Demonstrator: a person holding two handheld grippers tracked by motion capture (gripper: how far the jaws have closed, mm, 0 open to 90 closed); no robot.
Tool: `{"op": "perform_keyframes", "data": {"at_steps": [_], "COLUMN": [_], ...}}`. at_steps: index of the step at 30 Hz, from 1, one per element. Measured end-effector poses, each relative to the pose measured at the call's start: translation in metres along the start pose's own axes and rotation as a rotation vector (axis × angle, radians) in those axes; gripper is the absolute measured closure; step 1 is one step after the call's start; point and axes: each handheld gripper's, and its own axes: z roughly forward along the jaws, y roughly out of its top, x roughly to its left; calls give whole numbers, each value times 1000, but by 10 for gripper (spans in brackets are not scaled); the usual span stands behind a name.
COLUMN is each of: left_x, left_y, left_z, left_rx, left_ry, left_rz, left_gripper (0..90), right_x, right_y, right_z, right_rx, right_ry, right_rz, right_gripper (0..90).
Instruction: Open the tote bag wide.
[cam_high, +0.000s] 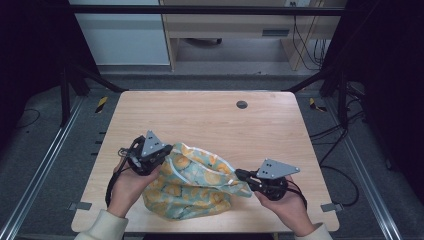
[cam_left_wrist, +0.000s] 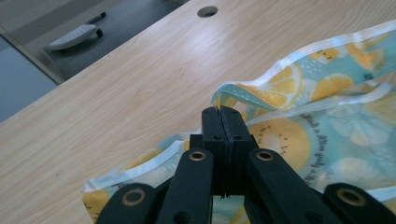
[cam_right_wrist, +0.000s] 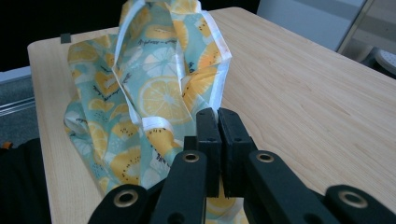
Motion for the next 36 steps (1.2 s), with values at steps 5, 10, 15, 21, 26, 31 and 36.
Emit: {"op": "perform_keyframes", "data": {"at_steps": [5,10,15,21,26,31,36], "left_x": [-6,-5,-6,-5,-6,-13,-21], "left_y": [-17,-29,-42,-61,-78,-94,-104], "left_z": [-12,-25,-32,-36,-42,-46,-39], "left_rx": [-38,-79,-94,-113,-150,-137,-74], "left_ry": [-3,-3,-13,-19,-44,-90,-149], "left_rz": [-22,-53,-52,-102,-147,-115,-23], "left_gripper": [900,900,900,900,900,900,900], "right_x": [2,5,6,9,9,12,18], "right_y": [0,0,-2,-4,-5,-6,-17], "right_z": [2,5,10,12,11,8,9], "right_rx": [12,22,32,38,37,44,96], "right_ry": [3,5,30,38,44,55,84], "right_rz": [-7,-18,-23,-36,-32,-44,-68], "right_gripper": [881,880,882,885,885,884,882]}}
